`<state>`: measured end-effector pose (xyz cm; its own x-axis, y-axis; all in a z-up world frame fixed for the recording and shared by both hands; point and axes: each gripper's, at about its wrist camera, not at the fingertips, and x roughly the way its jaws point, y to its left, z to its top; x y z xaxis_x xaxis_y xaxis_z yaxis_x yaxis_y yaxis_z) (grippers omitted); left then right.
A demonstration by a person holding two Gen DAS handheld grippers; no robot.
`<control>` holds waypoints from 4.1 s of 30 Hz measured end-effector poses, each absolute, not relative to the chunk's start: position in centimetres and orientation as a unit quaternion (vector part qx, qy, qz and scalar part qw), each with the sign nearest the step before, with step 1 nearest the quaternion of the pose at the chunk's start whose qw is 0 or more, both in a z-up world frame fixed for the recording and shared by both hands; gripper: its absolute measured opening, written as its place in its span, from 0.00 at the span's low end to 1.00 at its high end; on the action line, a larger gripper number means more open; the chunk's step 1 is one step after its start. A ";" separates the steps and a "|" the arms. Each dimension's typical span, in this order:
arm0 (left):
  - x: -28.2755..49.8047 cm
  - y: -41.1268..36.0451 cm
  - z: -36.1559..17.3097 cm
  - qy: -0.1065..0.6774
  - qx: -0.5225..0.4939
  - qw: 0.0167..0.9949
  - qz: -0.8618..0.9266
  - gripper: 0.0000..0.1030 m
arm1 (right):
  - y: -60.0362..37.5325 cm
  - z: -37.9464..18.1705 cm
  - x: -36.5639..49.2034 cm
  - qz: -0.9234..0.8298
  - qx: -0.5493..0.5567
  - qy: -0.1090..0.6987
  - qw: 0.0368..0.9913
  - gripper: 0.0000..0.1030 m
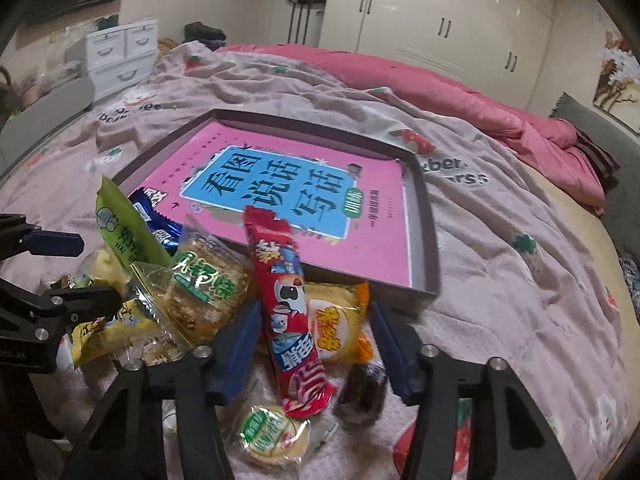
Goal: Organize snacks
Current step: 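Grasp the red candy stick with the right tool while the left tool grasps the green-yellow snack bag, then carry the red stick into the pink tray and open right tool while left drops green bag there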
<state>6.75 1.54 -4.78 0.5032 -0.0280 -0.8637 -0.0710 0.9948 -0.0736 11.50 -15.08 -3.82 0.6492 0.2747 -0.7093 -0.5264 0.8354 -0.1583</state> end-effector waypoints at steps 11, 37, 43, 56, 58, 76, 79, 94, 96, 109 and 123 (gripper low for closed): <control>7.1 0.9 -5.2 0.504 -0.041 0.862 -0.009 0.40 | -15.0 -4.1 12.1 0.259 -0.146 0.366 0.882 0.18; 6.1 4.3 0.4 0.420 -0.117 0.900 -0.021 0.33 | -18.6 0.9 12.3 0.260 -0.027 0.314 0.913 0.17; 7.4 5.7 0.8 0.408 -0.130 0.904 -0.005 0.33 | -18.9 2.2 13.3 0.247 -0.020 0.293 0.923 0.17; 11.4 7.6 0.0 0.396 -0.152 0.905 0.021 0.33 | -19.0 1.7 16.5 0.219 -0.008 0.299 0.929 0.17; 12.0 7.5 -0.4 0.398 -0.151 0.905 0.022 0.33 | -19.0 1.3 16.9 0.212 -0.009 0.304 0.929 0.17; 14.6 7.0 -3.7 0.429 -0.131 0.893 0.022 0.33 | -18.2 -2.5 20.1 0.178 -0.040 0.362 0.914 0.17; 14.7 6.9 -3.9 0.432 -0.128 0.893 0.021 0.33 | -17.9 -3.1 20.4 0.178 -0.042 0.370 0.911 0.17; 15.2 6.5 -4.6 0.444 -0.126 0.887 0.012 0.34 | -16.6 -4.3 21.0 0.184 -0.062 0.378 0.905 0.17; 15.2 6.5 -4.7 0.446 -0.127 0.886 0.011 0.34 | -16.6 -4.4 21.0 0.181 -0.061 0.381 0.905 0.17; 15.2 6.5 -4.6 0.447 -0.129 0.885 0.009 0.37 | -17.0 -4.3 21.1 0.177 -0.052 0.383 0.905 0.19; 14.7 6.7 -3.5 0.432 -0.131 0.892 0.005 0.49 | -17.8 -3.0 20.4 0.182 -0.033 0.369 0.911 0.34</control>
<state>14.75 6.69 -3.52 0.6269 -0.1040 -0.7721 -0.1221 0.9657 -0.2292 20.41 -17.84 -3.02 0.6610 0.3079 -0.6843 -0.3564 0.9313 0.0748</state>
